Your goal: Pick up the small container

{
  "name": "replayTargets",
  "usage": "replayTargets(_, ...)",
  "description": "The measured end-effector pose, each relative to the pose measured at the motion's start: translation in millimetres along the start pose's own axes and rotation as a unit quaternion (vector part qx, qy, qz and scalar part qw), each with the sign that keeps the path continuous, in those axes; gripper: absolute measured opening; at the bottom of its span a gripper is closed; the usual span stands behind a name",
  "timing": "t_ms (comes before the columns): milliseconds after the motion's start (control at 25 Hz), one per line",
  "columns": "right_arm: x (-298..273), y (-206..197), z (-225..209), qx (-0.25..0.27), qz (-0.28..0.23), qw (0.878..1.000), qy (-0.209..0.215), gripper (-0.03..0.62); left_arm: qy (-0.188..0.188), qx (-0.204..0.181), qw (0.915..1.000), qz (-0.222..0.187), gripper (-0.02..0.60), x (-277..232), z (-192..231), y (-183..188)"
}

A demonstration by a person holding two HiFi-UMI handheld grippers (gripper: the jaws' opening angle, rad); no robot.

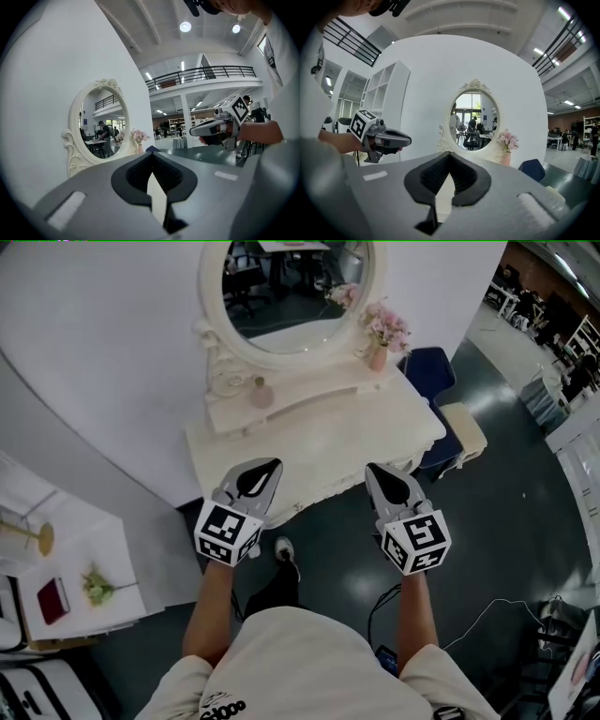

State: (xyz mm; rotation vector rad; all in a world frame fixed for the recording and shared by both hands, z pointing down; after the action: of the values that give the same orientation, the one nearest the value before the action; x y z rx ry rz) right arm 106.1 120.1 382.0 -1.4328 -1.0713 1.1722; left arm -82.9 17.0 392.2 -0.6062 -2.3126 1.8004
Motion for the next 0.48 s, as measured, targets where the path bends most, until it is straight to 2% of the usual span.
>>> replayTargets(240,-81.4,12.5,-39.0,-0.002,0.015,1.000,-0.002,0.002,0.003,0.027,0.9995,0.017,0.018,-68.6,74.9,-22.6)
replayTargets(480,-165.5,31.8,-85.0,-0.015,0.018,1.000,-0.010,0.002,0.006,0.021,0.9994,0.027,0.018,-129.4,148.8,-30.0)
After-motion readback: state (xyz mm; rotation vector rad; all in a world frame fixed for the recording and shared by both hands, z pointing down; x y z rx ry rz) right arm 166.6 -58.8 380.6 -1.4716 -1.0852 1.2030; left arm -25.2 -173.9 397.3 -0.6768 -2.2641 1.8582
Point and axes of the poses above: the fingertips, and each gripper's own axes: x backward along the fingers, z to its left, y out of its top, the point moved 5 cm from there along x, backward along the fingers, and after that the axes turned 8 degrees about -x, right-handed, at the moved point
